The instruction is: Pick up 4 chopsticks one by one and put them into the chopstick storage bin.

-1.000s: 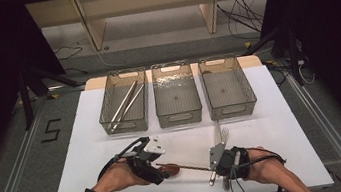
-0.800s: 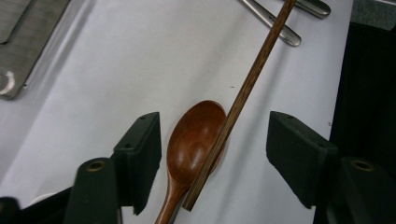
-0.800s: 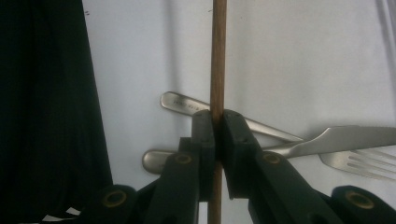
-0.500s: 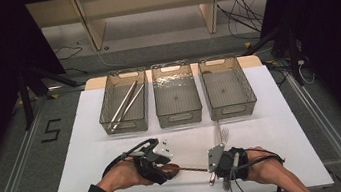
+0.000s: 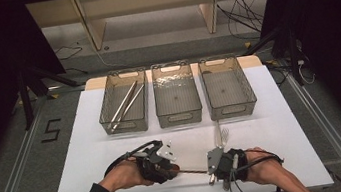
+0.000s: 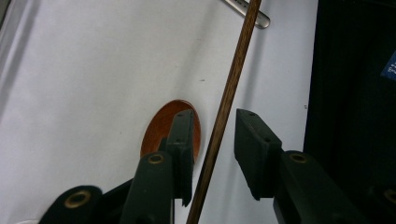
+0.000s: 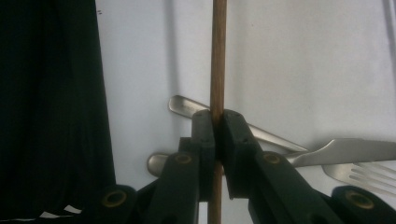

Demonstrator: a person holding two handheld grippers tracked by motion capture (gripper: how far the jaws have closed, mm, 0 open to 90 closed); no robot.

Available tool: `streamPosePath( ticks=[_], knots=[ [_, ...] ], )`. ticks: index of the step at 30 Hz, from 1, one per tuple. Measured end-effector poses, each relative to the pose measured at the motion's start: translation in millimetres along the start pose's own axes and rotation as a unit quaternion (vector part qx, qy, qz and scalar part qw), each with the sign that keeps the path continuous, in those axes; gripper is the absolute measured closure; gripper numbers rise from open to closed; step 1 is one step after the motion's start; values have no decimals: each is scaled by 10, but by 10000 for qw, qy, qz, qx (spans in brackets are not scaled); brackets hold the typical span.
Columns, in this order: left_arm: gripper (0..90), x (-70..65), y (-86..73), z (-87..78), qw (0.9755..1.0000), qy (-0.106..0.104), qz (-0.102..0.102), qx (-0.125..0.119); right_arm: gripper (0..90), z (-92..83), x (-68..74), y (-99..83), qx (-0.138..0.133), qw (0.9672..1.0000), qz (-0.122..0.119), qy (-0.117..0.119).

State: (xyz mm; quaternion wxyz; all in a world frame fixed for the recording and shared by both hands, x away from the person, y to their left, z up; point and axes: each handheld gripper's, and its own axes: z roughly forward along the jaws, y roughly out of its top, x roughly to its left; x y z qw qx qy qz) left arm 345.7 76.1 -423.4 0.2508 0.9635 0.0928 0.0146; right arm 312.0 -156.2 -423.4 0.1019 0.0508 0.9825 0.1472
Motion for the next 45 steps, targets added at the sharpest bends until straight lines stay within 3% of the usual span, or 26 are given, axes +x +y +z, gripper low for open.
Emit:
streamPosePath(
  ticks=[9,14,16,19,22,28,32,36,37,42,45],
  knots=[
    [787,-22,3,18,9997,-134,173,107,844,2,20,5,4,10000,-61,38],
    [827,-46,-3,11,9986,-351,383,114,829,-3,14,-11,-18,9999,-130,23],
    [844,-64,-4,4,9980,-398,483,62,816,-7,-5,-23,-57,10000,-13,0],
    [850,-59,-11,-3,9982,-386,450,25,791,-25,-34,-44,-142,9999,86,-28],
    [852,-30,-35,-20,9987,-280,406,90,672,-55,-54,-67,-249,9988,397,-125],
    [851,70,-105,-64,10000,-56,62,-50,477,-147,-141,-166,-590,9931,971,-297],
    [852,119,-146,-92,9998,95,-141,-131,408,-198,-190,-233,-913,9859,1318,-473],
    [852,183,-189,-149,9985,269,-400,-256,367,-267,-232,-307,-1357,9732,1755,-605],
    [852,209,-203,-164,9979,316,-496,-284,354,-276,-237,-321,-1475,9685,1899,-641],
    [852,309,-276,-222,9925,532,-988,-493,333,-327,-261,-393,-1991,9491,2321,-754],
    [852,361,-312,-263,9885,593,-1244,-624,323,-335,-259,-408,-2196,9403,2475,-795]
  ],
)
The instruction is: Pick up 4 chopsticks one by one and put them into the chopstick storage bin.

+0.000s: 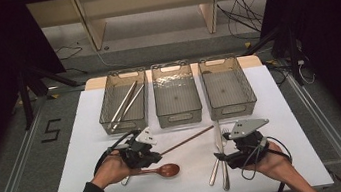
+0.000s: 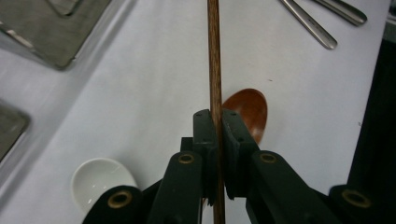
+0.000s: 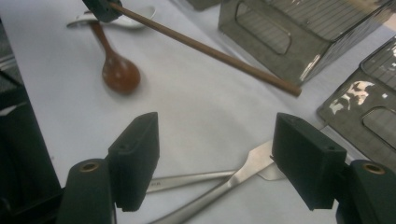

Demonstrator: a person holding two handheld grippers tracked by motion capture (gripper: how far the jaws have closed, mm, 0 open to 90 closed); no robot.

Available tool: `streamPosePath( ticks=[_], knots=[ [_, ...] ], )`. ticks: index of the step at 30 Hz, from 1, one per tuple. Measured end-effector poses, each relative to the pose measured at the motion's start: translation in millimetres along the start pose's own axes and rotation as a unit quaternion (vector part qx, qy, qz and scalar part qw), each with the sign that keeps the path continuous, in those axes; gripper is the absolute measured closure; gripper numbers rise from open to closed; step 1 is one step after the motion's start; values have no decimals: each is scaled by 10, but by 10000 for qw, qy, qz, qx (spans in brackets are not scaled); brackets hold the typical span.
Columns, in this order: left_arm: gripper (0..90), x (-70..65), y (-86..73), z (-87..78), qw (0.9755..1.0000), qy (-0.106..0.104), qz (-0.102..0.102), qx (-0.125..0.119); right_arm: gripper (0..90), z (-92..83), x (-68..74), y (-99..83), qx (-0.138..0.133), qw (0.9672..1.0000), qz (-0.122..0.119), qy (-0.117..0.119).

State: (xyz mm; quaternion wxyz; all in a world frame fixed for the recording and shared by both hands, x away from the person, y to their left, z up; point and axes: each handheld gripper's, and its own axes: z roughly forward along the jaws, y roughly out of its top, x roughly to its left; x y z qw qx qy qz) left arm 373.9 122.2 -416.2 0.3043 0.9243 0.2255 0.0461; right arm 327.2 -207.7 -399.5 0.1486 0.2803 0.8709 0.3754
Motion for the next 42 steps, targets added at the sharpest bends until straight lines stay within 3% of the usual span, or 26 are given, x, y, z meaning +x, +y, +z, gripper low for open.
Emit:
streamPosePath(
  ticks=[7,20,25,27,42],
  knots=[
    [852,124,-45,-60,9986,218,-443,-200,295,0,-2,-13,-118,9997,202,-6],
    [852,300,-70,-216,9908,577,-1043,-643,281,-76,-25,-59,-468,9966,650,-198],
    [852,383,-75,-272,9871,688,-1221,-778,272,-96,-39,-86,-502,9958,733,-238],
    [852,417,-75,-286,9866,725,-1235,-776,270,-98,-38,-94,-492,9954,784,-246],
    [852,716,-46,-431,9767,1003,-1633,-966,268,-110,-46,-103,-499,9953,792,-253]
  ],
)
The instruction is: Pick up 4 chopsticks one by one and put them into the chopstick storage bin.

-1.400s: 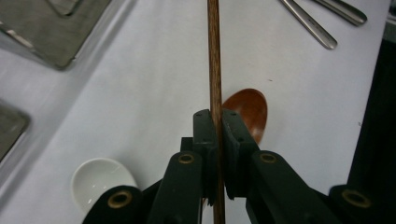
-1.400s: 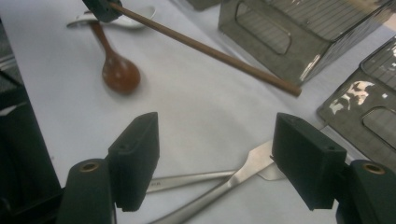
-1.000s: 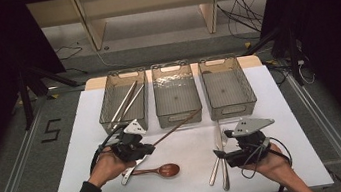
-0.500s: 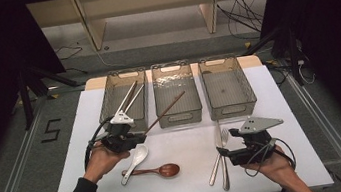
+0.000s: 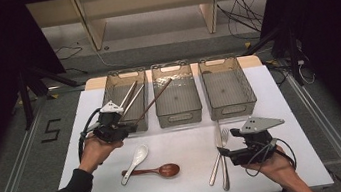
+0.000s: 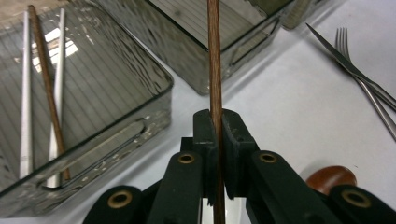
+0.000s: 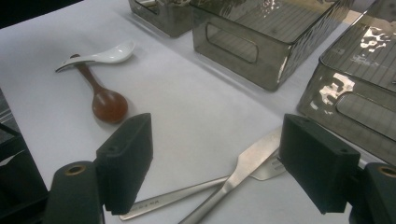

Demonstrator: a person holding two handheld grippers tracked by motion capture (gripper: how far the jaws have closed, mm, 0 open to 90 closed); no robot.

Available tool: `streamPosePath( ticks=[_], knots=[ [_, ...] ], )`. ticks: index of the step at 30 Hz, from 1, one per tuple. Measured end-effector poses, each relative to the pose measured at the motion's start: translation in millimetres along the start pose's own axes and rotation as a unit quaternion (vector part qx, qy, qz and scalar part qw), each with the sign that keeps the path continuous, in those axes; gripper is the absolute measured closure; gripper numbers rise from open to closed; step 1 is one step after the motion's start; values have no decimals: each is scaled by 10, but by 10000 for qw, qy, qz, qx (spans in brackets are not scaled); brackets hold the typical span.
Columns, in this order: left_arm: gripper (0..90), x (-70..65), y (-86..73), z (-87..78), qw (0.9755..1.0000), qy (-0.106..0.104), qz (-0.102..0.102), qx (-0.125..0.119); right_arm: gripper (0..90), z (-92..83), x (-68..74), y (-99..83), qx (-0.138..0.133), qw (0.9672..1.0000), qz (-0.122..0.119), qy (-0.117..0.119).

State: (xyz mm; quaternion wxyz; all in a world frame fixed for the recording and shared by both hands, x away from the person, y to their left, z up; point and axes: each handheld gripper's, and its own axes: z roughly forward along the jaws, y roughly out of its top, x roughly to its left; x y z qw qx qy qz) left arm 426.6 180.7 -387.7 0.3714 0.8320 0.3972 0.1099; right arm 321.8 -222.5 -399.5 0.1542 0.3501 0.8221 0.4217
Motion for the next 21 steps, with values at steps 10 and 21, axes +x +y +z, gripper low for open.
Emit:
streamPosePath(
  ticks=[10,21],
  knots=[
    [852,229,102,-8,9993,259,-272,-78,268,6,4,0,29,10000,-17,24],
    [852,450,189,15,9976,491,-483,-23,266,9,5,0,44,10000,-17,39]
  ],
)
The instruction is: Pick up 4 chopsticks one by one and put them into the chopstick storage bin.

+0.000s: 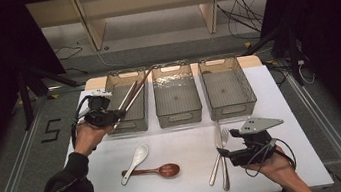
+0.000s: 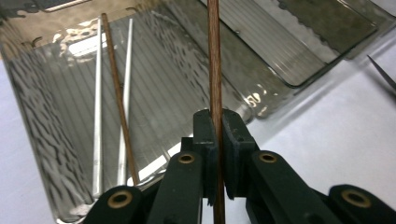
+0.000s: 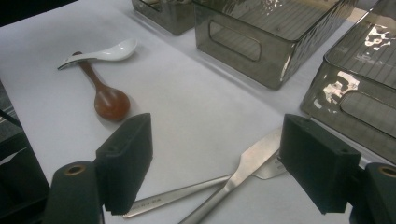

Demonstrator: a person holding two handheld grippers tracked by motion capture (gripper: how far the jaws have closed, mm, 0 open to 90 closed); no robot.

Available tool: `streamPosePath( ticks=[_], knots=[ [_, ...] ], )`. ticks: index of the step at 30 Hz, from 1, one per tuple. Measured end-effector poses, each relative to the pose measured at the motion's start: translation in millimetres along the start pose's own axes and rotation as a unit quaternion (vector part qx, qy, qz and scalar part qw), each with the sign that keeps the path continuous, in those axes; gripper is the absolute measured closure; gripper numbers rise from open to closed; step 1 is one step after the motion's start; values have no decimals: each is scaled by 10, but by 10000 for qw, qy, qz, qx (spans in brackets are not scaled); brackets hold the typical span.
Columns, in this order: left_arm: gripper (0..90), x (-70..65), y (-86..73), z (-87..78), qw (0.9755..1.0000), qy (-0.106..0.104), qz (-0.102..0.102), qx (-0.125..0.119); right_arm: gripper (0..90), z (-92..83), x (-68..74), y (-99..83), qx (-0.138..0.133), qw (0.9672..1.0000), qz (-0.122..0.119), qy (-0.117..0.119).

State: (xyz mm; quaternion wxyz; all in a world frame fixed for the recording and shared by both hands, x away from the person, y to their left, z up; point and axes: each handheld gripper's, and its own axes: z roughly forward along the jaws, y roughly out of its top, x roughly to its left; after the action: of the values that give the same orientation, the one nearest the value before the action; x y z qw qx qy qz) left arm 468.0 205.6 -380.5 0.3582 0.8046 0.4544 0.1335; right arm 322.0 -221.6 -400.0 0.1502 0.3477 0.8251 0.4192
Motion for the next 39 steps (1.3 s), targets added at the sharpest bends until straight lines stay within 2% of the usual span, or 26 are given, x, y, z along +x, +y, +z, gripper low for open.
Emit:
streamPosePath(
  ticks=[11,19,39],
  knots=[
    [852,135,33,55,9997,110,-195,35,266,0,0,2,-2,10000,1,2],
    [852,221,74,96,9994,207,-250,115,260,2,-3,2,3,10000,4,6],
    [851,398,115,299,9971,416,-528,352,216,-2,-6,7,-64,9999,54,65]
  ],
)
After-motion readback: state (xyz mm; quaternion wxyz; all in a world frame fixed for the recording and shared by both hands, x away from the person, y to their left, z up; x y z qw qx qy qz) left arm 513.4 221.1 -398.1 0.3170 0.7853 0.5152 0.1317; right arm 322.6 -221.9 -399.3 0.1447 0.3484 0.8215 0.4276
